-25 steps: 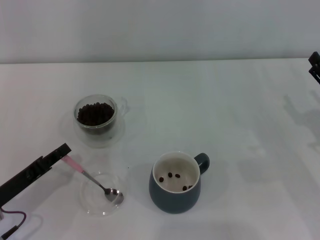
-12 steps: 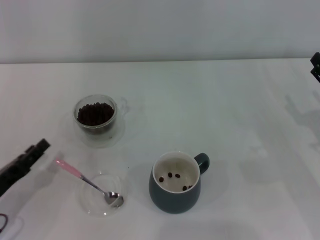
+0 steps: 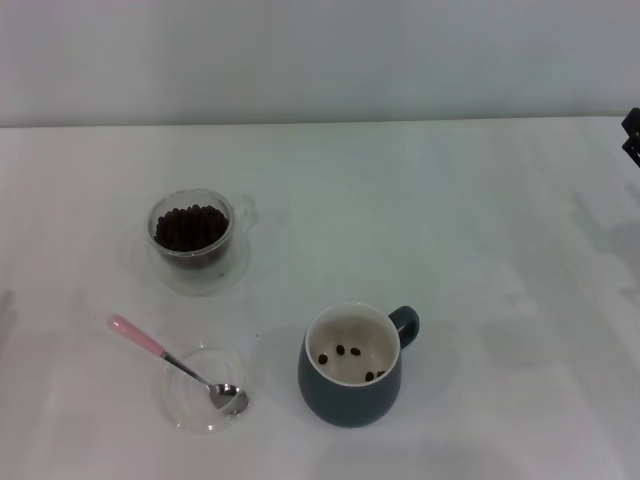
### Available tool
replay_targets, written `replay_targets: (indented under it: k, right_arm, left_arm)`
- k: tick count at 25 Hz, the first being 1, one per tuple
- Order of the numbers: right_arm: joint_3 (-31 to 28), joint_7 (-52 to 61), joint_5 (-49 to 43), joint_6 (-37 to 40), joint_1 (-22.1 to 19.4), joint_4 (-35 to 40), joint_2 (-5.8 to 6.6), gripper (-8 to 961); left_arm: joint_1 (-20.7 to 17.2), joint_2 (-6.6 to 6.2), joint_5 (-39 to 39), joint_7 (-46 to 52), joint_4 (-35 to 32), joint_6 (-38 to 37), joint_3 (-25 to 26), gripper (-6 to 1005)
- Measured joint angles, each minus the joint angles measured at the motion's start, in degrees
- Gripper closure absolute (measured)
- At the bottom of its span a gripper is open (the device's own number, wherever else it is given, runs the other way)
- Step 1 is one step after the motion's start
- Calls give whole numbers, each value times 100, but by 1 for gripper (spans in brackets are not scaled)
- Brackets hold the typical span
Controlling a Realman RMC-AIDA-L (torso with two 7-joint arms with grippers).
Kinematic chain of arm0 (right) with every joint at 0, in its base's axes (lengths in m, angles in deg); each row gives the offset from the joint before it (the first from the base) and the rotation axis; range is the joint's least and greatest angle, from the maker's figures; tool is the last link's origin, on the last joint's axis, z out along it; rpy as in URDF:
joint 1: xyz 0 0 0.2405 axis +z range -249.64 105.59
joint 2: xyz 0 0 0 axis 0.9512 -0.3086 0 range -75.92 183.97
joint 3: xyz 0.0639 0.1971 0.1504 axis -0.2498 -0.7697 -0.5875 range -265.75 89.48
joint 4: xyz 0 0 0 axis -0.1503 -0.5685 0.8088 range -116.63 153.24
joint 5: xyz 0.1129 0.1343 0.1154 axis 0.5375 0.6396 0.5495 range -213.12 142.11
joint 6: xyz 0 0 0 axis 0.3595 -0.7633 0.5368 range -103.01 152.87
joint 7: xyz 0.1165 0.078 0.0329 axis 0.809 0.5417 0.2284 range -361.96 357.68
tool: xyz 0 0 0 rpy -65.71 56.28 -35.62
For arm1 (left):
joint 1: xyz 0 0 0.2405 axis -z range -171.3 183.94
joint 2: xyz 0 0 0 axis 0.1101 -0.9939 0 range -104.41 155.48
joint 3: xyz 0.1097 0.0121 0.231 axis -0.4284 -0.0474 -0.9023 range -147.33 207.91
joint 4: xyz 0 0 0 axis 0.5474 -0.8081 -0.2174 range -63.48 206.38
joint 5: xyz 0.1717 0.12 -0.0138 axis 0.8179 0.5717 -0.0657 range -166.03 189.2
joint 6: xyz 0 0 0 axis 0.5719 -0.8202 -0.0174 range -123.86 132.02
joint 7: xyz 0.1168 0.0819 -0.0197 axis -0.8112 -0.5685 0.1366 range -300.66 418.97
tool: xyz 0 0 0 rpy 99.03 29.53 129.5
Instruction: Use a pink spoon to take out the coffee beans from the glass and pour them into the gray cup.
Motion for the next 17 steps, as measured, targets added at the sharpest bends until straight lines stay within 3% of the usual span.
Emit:
replay_targets:
  k: [2, 5, 17]
  right_arm:
    - [0, 0, 0, 0, -5, -8, 0, 68]
    - [0, 0, 0, 1, -19, -15, 0, 68]
    - [0, 0, 0, -152, -58, -61, 0, 68]
  left_arm:
    - [-5, 10, -402, -719, 85, -9, 2, 152]
    - [93, 24, -971, -1475, 328, -15, 3, 156]
    - [388, 27, -1085, -1823, 414, -222, 2, 158]
